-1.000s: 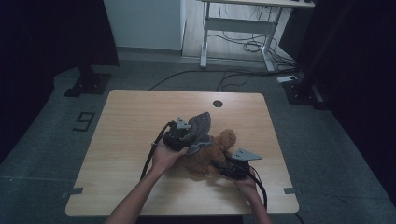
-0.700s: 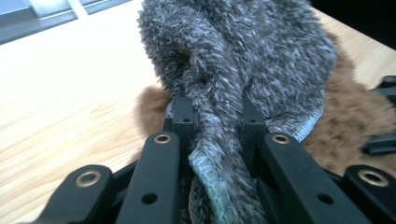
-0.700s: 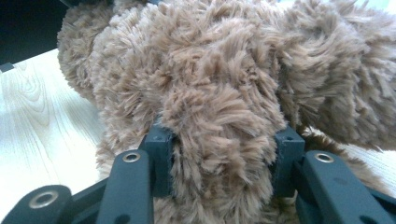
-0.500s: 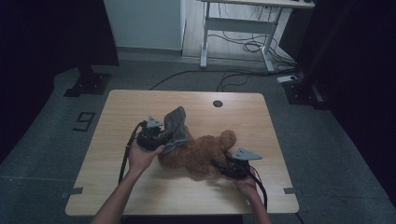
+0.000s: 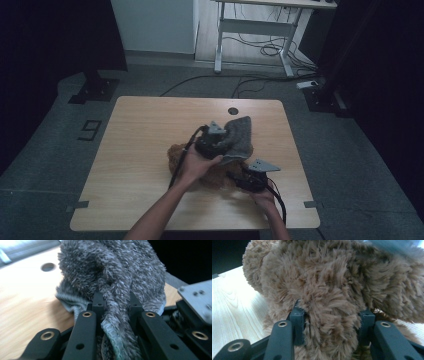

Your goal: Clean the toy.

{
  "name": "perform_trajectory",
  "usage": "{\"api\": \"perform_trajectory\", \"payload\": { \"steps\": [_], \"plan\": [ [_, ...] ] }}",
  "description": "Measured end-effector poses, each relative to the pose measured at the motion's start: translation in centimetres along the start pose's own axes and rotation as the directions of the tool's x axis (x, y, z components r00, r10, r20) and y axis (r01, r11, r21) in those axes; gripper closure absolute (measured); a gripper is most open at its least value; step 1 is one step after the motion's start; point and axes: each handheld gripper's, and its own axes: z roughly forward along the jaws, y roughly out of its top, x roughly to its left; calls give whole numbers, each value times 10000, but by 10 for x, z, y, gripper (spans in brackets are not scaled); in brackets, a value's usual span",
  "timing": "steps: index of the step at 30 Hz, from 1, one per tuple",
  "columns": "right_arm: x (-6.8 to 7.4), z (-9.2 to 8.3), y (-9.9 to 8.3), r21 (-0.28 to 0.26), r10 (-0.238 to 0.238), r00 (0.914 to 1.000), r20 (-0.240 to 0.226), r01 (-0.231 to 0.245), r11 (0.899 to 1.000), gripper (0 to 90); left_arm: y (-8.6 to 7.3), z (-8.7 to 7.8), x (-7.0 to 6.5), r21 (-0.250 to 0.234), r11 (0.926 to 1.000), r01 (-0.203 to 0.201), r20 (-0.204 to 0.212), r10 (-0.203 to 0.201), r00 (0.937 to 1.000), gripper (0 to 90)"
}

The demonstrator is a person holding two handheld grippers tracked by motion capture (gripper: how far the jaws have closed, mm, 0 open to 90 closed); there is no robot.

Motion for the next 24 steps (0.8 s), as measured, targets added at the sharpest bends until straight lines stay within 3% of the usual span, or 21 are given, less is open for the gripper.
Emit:
{"api": "perform_trajectory", "payload": {
  "steps": [3,5,7,9,17,21,24],
  "plan": [
    [1,0,0,-6,-43,10000,25,43,10000,541,2,31,-1,749,9971,93,-18,-92,10000,745],
    [1,0,0,-8,-35,10000,11,35,10000,541,-2,40,1,1059,9944,50,-183,-31,9998,745],
    [0,0,0,11,-53,10000,35,53,10000,543,-9,42,10,949,9948,370,-164,-355,9992,744],
    [0,0,0,-1,-49,10000,32,49,10000,543,-14,36,18,777,9947,676,-83,-672,9977,744],
    [-1,0,0,-25,-46,10000,54,46,10000,543,-37,-12,48,630,9942,872,-967,-809,9920,746],
    [0,0,0,-42,-179,9998,34,179,9998,543,-55,-38,64,56,9914,1307,-466,-1303,9904,746],
    [0,0,0,-17,-196,9998,14,196,9998,543,-59,-53,65,-254,9918,1249,-446,-1259,9910,745]
  ]
}}
